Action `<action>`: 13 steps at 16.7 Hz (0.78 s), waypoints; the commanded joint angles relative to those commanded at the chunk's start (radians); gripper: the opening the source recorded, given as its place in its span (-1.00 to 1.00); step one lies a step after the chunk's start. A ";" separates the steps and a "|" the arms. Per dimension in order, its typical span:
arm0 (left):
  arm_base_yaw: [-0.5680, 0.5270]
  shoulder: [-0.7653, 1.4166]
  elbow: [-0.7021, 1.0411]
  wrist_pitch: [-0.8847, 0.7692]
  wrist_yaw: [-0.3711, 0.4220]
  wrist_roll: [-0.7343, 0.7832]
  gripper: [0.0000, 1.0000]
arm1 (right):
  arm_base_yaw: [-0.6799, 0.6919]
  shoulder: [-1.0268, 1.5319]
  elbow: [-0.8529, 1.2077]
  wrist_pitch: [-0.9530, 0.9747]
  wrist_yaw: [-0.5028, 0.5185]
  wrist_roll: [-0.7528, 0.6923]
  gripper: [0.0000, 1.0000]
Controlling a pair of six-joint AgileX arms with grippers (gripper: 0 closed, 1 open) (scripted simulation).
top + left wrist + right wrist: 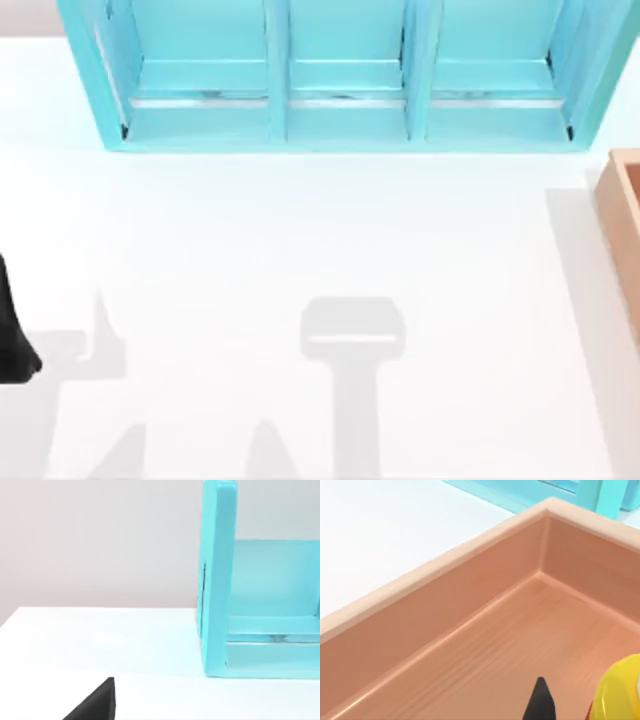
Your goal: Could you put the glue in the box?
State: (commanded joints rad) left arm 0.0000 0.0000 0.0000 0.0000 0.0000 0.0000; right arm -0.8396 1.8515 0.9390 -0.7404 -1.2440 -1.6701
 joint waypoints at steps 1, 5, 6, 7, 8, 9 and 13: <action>0.000 0.000 0.000 0.000 0.000 0.000 1.00 | 0.007 -0.003 -0.010 0.031 -0.001 0.026 -1.00; 0.000 0.000 0.000 0.000 0.000 0.000 1.00 | 0.037 -0.013 -0.049 0.174 -0.006 0.136 -1.00; 0.000 0.000 0.000 0.000 0.000 0.000 1.00 | 0.045 -0.017 -0.058 0.220 -0.007 0.173 -1.00; 0.000 0.000 0.000 0.000 0.000 0.000 1.00 | 0.053 -0.019 -0.068 0.258 -0.008 0.205 -1.00; 0.000 0.000 0.000 0.000 0.000 0.000 1.00 | 0.061 -0.020 -0.079 0.288 -0.011 0.229 -1.00; 0.000 0.000 0.000 0.000 0.000 0.000 1.00 | 0.069 -0.021 -0.089 0.308 -0.015 0.246 -1.00; 0.000 0.000 0.000 0.000 0.000 0.000 1.00 | 0.074 -0.021 -0.094 0.319 -0.017 0.254 -1.00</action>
State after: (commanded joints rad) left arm 0.0000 0.0000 0.0000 0.0000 0.0000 0.0000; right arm -0.7653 1.8307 0.8449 -0.4213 -1.2612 -1.4160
